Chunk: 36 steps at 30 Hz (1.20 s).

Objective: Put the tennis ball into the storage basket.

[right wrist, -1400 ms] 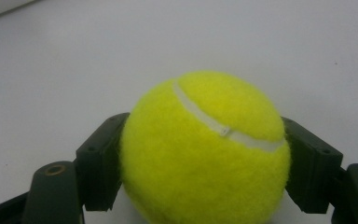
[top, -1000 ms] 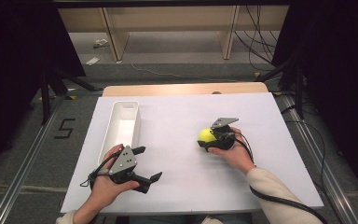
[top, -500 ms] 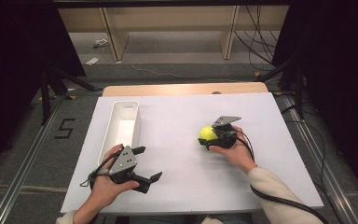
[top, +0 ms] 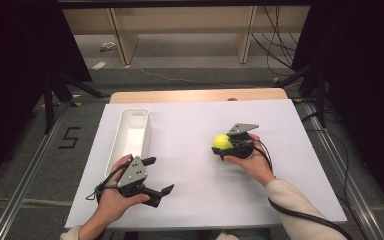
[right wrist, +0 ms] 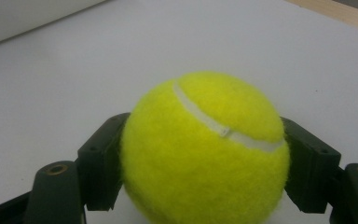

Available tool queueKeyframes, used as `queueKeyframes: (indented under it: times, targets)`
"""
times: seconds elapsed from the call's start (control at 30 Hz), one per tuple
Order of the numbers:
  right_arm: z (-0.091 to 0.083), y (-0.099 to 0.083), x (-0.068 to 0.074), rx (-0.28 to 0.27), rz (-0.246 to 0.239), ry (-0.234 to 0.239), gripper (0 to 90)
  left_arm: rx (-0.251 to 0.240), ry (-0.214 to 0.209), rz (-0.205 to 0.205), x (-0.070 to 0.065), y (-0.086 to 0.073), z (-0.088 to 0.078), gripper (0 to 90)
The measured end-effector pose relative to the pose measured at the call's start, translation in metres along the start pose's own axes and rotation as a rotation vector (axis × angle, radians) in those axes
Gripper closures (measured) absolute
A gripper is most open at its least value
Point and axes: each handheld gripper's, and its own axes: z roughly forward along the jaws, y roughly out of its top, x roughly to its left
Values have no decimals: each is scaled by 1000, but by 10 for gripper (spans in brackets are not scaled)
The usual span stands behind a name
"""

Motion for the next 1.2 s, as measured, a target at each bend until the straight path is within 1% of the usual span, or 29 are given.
queueKeyframes:
  times: [0.3, 0.33, 0.5, 0.73, 0.8, 1.2]
  targets:
    - [-3, 3, 2, -16, 3, 0, 267, -1, 0, 1, 0, 0, 0, 0]
    - [-4, 4, 2, -23, -4, 1, 267, -1, 0, 2, 0, 0, 0, 0]
    - [-5, 6, 2, -34, -7, -1, 267, -2, 0, 2, 0, 0, -1, 0]
    - [-7, 7, 2, -44, -1, -2, 267, -4, -1, 3, 0, 1, -1, 0]
    - [-8, 8, 2, -49, -8, -1, 267, -3, -2, 3, 0, 1, -1, 0]
    - [-10, 13, 7, -68, -11, 7, 267, -2, -7, 2, -1, 0, 0, 0]
